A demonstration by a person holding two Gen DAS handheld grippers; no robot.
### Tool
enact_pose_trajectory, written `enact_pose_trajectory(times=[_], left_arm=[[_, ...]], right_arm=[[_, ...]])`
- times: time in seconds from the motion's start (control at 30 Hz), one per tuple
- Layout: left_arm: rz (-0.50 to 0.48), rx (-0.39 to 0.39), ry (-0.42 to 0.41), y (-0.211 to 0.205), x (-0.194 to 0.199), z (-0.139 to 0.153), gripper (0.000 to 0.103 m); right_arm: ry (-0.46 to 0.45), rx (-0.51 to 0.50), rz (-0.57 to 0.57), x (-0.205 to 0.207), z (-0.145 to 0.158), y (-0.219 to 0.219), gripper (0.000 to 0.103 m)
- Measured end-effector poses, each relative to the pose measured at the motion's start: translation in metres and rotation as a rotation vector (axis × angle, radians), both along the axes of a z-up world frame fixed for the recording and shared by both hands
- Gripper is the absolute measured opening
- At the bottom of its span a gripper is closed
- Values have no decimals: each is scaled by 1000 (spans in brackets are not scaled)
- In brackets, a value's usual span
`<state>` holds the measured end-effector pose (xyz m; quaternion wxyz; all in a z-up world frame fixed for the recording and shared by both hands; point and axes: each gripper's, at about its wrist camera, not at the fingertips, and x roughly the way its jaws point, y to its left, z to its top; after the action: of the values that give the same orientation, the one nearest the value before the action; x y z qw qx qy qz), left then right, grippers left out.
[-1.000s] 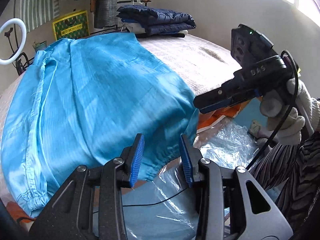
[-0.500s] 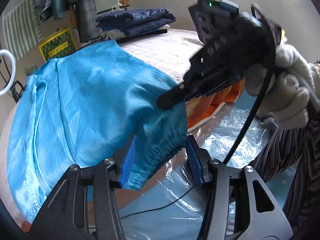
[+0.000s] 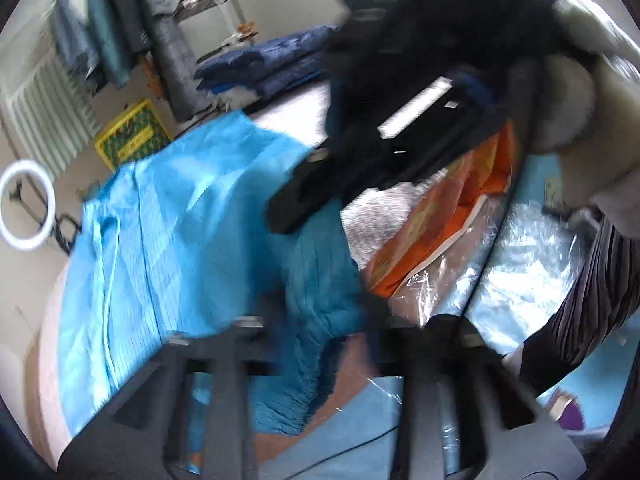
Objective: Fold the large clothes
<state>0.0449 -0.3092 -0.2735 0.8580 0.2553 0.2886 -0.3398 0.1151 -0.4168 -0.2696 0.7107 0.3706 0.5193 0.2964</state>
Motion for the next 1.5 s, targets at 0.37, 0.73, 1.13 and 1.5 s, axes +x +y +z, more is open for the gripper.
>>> enact_pose_trajectory(times=[0.37, 0.73, 1.13, 1.5], left_arm=[[140, -284, 157, 52, 32, 41, 7], [78, -296, 176, 41, 11, 45, 7], [179, -455, 298, 72, 26, 47, 7], [317, -620, 435, 129, 27, 39, 7]], right_arm=[[-47, -83, -177, 43, 17, -45, 63], [27, -110, -387, 170, -14, -67, 63], [-50, -385, -371, 227, 26, -29, 2], [-274, -753, -151, 246, 88, 111, 1]])
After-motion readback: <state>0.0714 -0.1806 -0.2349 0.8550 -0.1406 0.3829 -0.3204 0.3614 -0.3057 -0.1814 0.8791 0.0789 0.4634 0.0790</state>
